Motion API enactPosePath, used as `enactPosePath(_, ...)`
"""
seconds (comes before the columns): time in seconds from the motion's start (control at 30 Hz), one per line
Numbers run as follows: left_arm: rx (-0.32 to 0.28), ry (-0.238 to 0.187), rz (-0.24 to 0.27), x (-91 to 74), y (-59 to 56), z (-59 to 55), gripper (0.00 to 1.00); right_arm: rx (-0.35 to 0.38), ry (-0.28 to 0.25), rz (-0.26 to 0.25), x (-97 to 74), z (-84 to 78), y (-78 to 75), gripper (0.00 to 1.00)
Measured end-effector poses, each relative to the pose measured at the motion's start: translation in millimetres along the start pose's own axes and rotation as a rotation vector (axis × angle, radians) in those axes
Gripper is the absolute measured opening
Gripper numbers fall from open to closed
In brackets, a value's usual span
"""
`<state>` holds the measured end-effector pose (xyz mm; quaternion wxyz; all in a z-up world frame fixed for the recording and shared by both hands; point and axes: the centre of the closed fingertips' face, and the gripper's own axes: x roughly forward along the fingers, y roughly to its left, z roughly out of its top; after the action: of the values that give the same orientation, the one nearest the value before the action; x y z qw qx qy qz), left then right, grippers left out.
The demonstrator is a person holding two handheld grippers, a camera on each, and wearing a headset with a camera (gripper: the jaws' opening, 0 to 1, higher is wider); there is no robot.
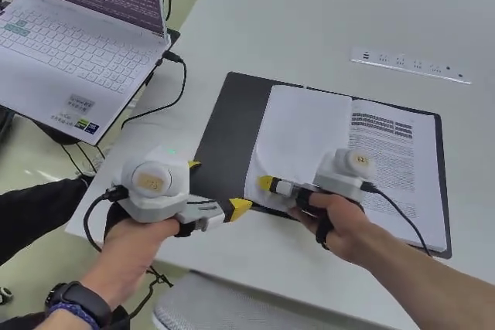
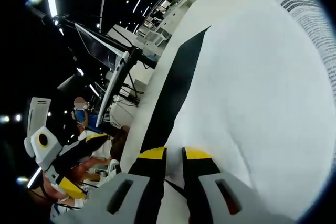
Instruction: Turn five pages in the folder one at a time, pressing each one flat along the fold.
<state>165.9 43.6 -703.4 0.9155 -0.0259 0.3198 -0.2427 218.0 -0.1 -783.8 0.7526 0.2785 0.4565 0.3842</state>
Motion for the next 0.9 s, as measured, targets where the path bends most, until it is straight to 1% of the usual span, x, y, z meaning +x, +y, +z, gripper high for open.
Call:
enactPosePath(0.1, 0.0, 0.002, 0.0, -0.9, 0.4, -0.5, 0.7, -0.001, 0.0, 0.03, -0.7, -0.2, 6.4, 0.18)
enactPosePath(0.23, -0.001, 0.005, 0.0, -0.9, 2.0, -1.5, 0.7, -0.052, 0.005, 0.066, -2.3, -3.4, 15.4, 0.27)
enactPosePath(0.27, -0.001, 0.007, 0.001, -0.8, 2.3, -2.0, 0.7, -0.049, 0.007, 0.088, -2.1, -4.5, 18.2, 0.3)
enactPosePath(0.3, -0.001, 0.008, 0.001, -0.7, 2.5, -2.3, 0.7, -0.031, 0.011, 0.126, -3.3, -5.7, 24.2, 0.34)
enactPosePath(0.33, -0.001, 0.009, -0.001, -0.6, 2.3, -2.4, 0.7, 0.004, 0.015, 0.17, -6.1, -6.8, 31.6, 0.38)
enactPosePath(0.4, -0.008, 0.006, -0.004, -0.3, 1.8, -2.1, 0.7, -0.064, 0.029, 0.196, -13.1, -12.6, 35.6, 0.46)
enactPosePath(0.43, -0.013, 0.005, -0.006, -0.1, 1.5, -2.2, 0.69, -0.106, 0.05, 0.19, -17.2, -18.4, 33.5, 0.46)
enactPosePath(0.47, -0.019, 0.004, -0.009, 0.7, 1.2, -2.4, 0.69, -0.124, 0.062, 0.189, -20.0, -21.5, 32.3, 0.45)
enactPosePath(0.53, -0.017, 0.009, -0.011, 2.4, 0.2, -3.4, 0.69, -0.138, 0.054, 0.192, -26.7, -22.8, 29.6, 0.44)
enactPosePath(0.63, -0.011, 0.014, -0.019, 4.7, -1.7, -3.7, 0.69, -0.141, 0.041, 0.215, -39.9, -24.4, 34.0, 0.45)
enactPosePath(0.67, -0.011, 0.014, -0.021, 5.4, -2.2, -3.4, 0.69, -0.177, 0.042, 0.218, -45.0, -26.0, 34.1, 0.45)
enactPosePath(0.73, -0.014, 0.014, -0.024, 7.0, -3.1, -3.0, 0.68, -0.253, 0.05, 0.19, -52.0, -28.6, 28.6, 0.45)
enactPosePath(0.77, -0.019, 0.013, -0.025, 8.1, -3.8, -3.1, 0.68, -0.275, 0.059, 0.178, -55.7, -30.4, 26.2, 0.45)
enactPosePath(0.83, -0.025, 0.014, -0.028, 10.4, -5.1, -3.8, 0.68, -0.293, 0.059, 0.159, -64.7, -31.8, 22.8, 0.44)
enactPosePath(0.9, -0.028, 0.018, -0.035, 12.9, -8.5, -4.3, 0.67, -0.332, 0.057, 0.15, -76.2, -35.0, 22.4, 0.45)
